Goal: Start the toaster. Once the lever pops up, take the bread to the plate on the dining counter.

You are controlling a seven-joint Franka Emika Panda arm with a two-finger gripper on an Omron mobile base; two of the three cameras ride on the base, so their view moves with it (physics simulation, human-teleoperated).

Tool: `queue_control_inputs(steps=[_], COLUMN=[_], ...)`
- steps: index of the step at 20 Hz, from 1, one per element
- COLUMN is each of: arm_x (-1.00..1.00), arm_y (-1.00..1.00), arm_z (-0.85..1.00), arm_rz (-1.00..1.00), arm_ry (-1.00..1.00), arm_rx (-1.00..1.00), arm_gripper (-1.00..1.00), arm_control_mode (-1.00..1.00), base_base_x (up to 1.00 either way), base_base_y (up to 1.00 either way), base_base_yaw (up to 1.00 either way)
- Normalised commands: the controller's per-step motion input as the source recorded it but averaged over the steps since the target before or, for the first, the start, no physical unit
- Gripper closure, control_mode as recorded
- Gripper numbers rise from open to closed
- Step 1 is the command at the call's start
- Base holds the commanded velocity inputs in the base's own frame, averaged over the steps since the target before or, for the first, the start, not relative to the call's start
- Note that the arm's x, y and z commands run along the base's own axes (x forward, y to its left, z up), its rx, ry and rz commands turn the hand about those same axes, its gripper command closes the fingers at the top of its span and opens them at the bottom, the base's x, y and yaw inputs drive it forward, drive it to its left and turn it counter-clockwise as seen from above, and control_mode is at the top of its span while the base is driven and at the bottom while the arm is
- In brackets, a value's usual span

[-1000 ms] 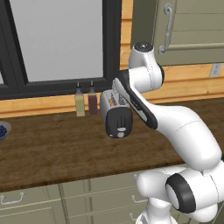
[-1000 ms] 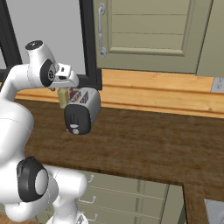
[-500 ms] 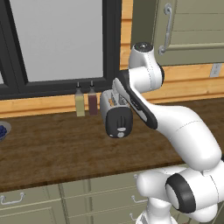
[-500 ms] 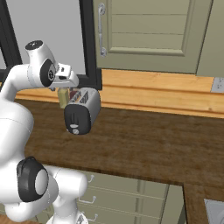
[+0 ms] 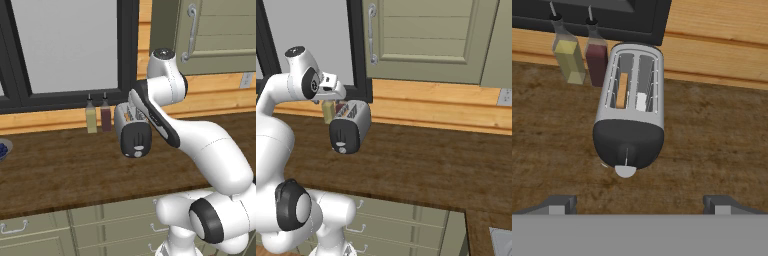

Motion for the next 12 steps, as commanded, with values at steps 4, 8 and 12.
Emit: queue_control_inputs(steps=[4, 8, 12], arm_x=[0.00, 0.00, 0.00], arm_y=[0.00, 0.00, 0.00], arm_z=[0.00, 0.00, 0.00], arm_rz=[0.00, 0.00, 0.00], arm_ry=[0.00, 0.00, 0.00], arm_rx=[0.00, 0.00, 0.00], arm_gripper=[-1.00, -1.00, -1.00], arm_control_mode=[-1.00, -1.00, -1.00], base_base_x=[0.00, 0.00, 0.00], base_base_y=[0.00, 0.00, 0.00], base_base_yaw=[0.00, 0.00, 0.00])
